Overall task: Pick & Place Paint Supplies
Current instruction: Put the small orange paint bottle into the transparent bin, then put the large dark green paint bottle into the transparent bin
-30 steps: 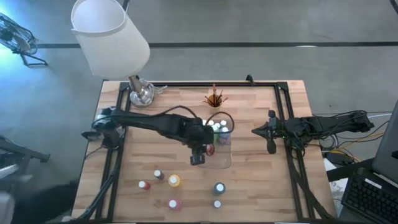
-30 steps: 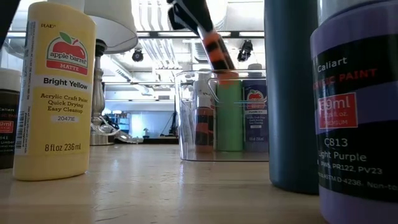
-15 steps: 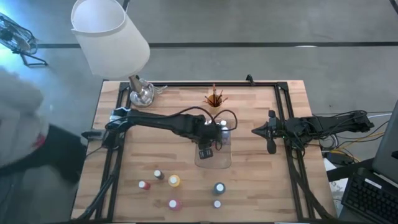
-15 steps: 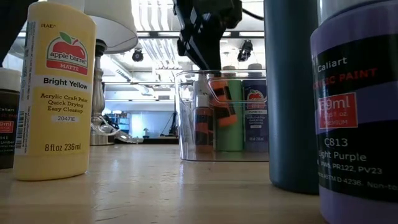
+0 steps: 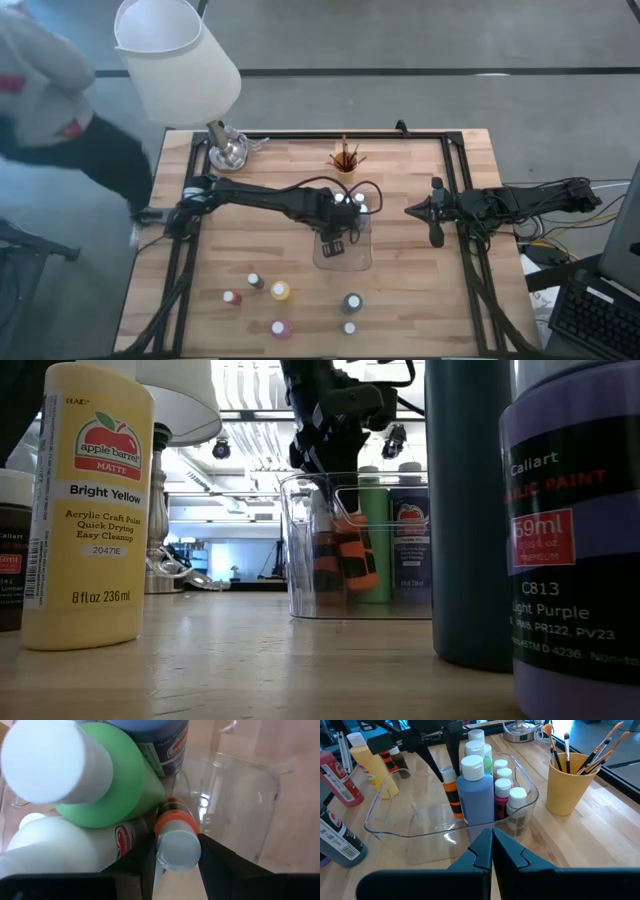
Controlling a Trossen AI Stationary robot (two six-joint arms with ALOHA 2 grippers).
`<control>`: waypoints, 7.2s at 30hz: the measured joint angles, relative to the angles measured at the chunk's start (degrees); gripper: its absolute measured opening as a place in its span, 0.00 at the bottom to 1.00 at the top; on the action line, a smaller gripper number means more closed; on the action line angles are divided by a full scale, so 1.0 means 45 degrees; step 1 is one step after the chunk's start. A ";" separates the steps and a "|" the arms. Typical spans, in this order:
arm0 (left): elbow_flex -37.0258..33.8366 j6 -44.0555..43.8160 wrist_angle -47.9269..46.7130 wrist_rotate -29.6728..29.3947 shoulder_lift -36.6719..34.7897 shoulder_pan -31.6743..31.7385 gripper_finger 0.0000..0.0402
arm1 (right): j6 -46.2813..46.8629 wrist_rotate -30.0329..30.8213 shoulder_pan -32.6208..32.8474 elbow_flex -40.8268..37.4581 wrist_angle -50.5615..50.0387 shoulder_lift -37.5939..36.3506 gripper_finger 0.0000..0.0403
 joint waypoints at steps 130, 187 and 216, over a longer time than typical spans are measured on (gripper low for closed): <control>-0.6411 0.3084 1.2797 0.1515 -0.2687 -0.4429 0.60 | -0.0010 -0.0002 -0.0007 0.0003 0.0015 0.0525 0.02; -0.2955 0.3391 0.8023 0.0162 -0.2771 -0.3998 0.30 | -0.0204 0.0001 -0.0005 0.0000 0.0345 0.1340 0.02; -0.5584 0.1209 0.8155 -0.3796 -0.4620 -0.2917 0.30 | -0.0204 0.0005 -0.0009 -0.0075 0.0329 0.1345 0.02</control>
